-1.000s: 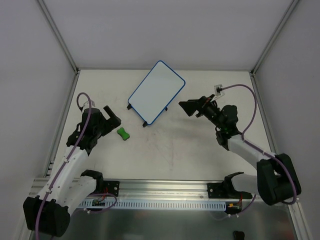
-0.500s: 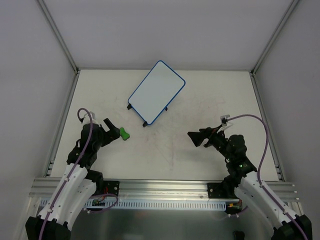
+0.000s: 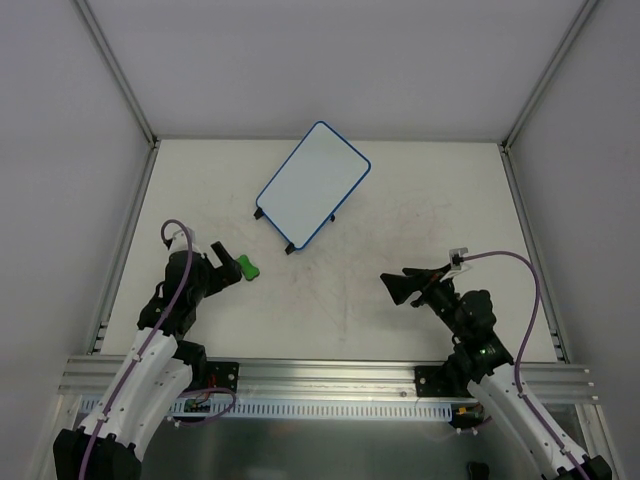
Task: Erase the whiteboard
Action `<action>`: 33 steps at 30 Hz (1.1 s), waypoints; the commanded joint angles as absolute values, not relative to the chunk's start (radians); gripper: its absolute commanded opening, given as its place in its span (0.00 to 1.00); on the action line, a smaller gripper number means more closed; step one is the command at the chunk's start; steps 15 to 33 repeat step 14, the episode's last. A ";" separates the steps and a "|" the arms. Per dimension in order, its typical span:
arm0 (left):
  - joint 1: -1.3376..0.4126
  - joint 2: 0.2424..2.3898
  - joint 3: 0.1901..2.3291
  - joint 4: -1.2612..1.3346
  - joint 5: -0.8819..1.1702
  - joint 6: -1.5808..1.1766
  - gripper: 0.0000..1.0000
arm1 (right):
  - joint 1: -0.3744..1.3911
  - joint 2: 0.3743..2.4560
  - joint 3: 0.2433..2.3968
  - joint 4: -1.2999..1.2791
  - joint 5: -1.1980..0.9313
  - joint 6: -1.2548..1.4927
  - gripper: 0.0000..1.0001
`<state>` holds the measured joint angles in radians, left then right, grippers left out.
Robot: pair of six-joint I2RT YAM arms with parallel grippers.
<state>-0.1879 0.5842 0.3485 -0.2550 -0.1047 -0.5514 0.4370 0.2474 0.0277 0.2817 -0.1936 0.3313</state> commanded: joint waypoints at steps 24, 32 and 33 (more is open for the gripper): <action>-0.181 0.580 0.344 -0.210 -0.077 -0.523 0.99 | 0.449 0.319 -0.012 0.360 -0.189 0.341 0.99; -0.181 0.580 0.344 -0.210 -0.077 -0.523 0.99 | 0.449 0.319 -0.012 0.360 -0.189 0.341 0.99; -0.181 0.580 0.344 -0.210 -0.077 -0.523 0.99 | 0.449 0.319 -0.012 0.360 -0.189 0.341 0.99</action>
